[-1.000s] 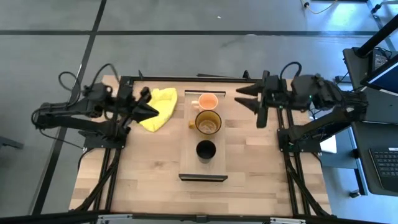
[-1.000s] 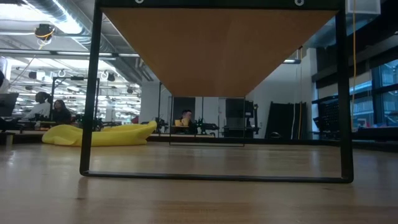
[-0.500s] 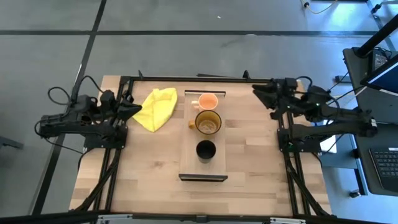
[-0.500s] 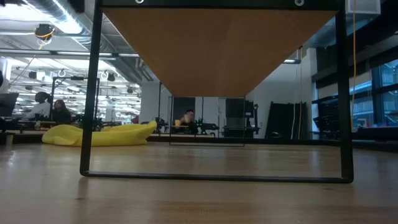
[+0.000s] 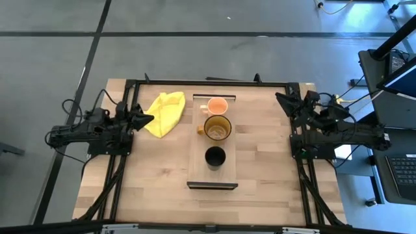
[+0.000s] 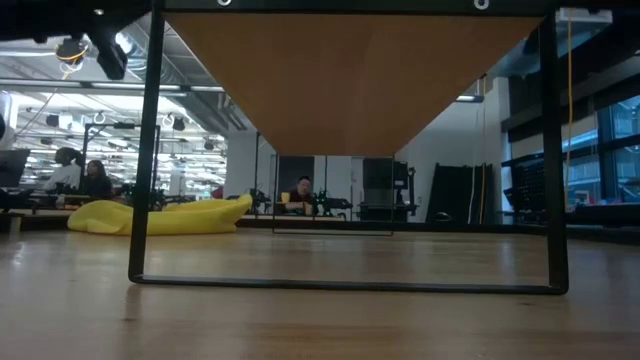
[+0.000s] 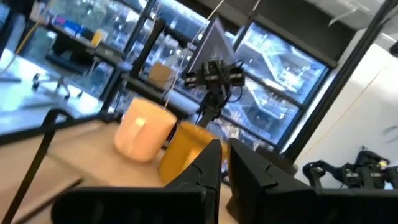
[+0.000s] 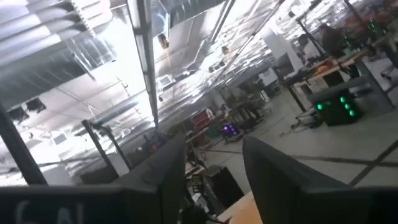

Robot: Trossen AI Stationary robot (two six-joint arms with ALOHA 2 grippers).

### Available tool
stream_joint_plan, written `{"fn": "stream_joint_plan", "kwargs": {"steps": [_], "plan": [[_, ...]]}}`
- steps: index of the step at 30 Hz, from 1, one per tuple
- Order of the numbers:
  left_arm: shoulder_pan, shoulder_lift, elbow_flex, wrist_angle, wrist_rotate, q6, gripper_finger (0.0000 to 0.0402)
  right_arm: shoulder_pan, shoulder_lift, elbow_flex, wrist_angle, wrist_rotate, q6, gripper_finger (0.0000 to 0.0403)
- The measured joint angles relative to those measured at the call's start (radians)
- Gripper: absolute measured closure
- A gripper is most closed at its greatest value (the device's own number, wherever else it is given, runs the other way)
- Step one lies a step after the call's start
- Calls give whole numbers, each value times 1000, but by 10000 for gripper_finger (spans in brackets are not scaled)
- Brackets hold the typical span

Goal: Stack small to large cups/mugs on shelf
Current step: Return to Home Position

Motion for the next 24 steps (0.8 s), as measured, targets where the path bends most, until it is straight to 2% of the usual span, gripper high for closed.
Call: {"fn": "stream_joint_plan", "kwargs": {"steps": [8, 15, 21, 24], "plan": [[0, 0, -38, -50, -23, -9, 381, 0, -183, -167, 0, 73, 58, 242], [0, 0, -38, -317, -51, -115, 381, 0, -348, -332, -4, 94, 169, 242], [0, 0, -38, -418, -73, -115, 381, 0, -356, -408, 10, 127, 193, 242], [0, 0, -38, -516, -109, -120, 381, 0, -356, -410, -117, 175, 244, 242]]}}
